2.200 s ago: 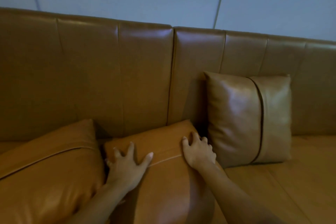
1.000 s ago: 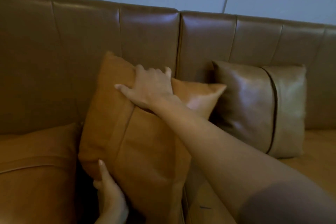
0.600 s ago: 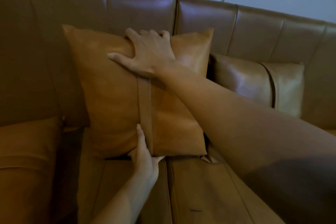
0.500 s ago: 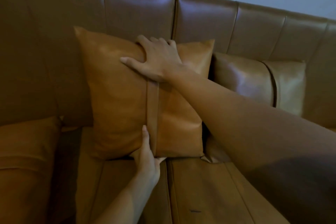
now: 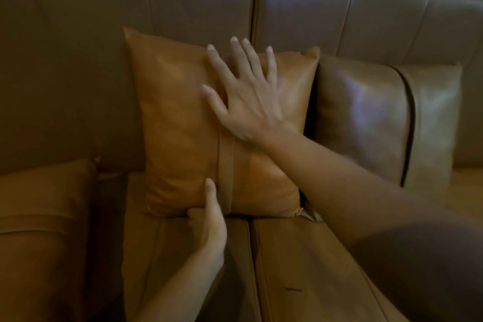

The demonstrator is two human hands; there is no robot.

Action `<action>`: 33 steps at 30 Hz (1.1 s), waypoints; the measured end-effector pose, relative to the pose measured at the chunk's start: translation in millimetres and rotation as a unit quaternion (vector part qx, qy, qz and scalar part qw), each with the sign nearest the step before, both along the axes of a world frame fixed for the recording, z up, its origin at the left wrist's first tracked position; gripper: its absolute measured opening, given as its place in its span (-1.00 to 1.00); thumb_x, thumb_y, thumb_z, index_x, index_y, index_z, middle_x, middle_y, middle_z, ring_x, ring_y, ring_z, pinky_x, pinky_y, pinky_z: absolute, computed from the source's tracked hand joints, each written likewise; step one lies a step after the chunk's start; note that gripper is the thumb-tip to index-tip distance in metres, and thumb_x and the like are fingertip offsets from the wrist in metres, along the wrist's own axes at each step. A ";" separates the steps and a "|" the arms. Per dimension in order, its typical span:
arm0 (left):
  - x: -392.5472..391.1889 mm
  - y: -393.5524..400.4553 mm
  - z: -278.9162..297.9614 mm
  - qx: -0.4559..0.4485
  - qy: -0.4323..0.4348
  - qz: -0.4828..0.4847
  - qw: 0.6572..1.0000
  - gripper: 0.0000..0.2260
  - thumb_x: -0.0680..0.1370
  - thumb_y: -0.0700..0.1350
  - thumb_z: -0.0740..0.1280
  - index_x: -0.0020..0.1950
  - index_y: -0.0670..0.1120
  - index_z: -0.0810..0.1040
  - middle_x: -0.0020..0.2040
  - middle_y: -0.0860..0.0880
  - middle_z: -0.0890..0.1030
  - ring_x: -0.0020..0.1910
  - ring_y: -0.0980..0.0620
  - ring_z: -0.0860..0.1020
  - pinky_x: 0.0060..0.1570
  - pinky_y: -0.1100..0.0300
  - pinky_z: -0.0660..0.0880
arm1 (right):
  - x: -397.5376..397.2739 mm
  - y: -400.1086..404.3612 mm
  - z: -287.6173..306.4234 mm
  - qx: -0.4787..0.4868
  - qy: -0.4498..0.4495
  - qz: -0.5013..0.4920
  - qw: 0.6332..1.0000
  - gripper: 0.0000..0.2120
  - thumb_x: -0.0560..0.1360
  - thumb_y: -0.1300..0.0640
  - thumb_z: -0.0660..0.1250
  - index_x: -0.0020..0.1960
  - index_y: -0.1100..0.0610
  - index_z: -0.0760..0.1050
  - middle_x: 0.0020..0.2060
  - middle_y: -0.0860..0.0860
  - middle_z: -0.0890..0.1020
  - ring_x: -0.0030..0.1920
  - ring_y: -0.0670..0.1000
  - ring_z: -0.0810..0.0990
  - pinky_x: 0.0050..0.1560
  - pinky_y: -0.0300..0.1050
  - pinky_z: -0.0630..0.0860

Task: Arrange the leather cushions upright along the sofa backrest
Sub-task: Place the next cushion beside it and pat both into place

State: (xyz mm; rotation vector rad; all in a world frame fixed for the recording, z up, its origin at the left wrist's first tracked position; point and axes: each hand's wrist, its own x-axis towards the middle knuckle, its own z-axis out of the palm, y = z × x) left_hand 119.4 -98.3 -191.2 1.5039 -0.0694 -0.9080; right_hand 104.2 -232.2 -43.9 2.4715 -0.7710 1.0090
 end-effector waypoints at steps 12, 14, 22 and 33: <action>57.2 -1.9 -4.5 0.171 -0.764 -0.222 0.581 0.17 0.22 0.41 0.46 0.54 0.25 -0.30 0.57 -0.05 -0.39 0.50 -0.34 -0.33 0.20 -0.60 0.06 | -9.7 -13.5 -72.9 -0.045 0.036 -0.085 0.995 -0.35 0.62 -0.28 -0.07 0.64 -0.06 -0.10 0.62 0.27 0.00 0.61 0.29 -0.06 0.48 0.49 -0.06; 59.6 -9.0 -7.5 0.183 -0.760 -0.220 0.584 0.20 0.19 0.41 0.48 0.54 0.25 -0.31 0.56 -0.05 -0.41 0.50 -0.34 -0.34 0.19 -0.61 0.05 | -6.9 -19.3 -75.7 -0.049 0.038 -0.089 0.994 -0.34 0.63 -0.27 -0.07 0.64 -0.06 -0.13 0.62 0.27 0.00 0.61 0.30 -0.07 0.46 0.51 -0.06; 60.1 -4.8 -7.1 0.195 -0.772 -0.201 0.570 0.21 0.14 0.46 0.45 0.58 0.20 -0.19 0.61 -0.14 -0.20 0.52 -0.38 -0.22 0.17 -0.62 0.09 | -14.3 -15.4 -72.4 -0.045 0.036 -0.066 0.996 -0.36 0.63 -0.26 -0.04 0.63 -0.07 -0.07 0.62 0.26 0.02 0.61 0.26 -0.06 0.48 0.49 -0.08; 68.8 -3.7 -14.6 0.198 -0.742 -0.197 0.610 0.23 0.12 0.41 0.51 0.56 0.24 -0.21 0.60 -0.17 -0.24 0.47 -0.50 -0.21 0.16 -0.56 0.24 | -46.2 -26.4 -74.9 0.023 0.056 -0.101 0.993 -0.36 0.63 -0.30 -0.07 0.63 -0.12 -0.14 0.63 0.22 -0.09 0.61 0.25 -0.17 0.36 0.64 -0.01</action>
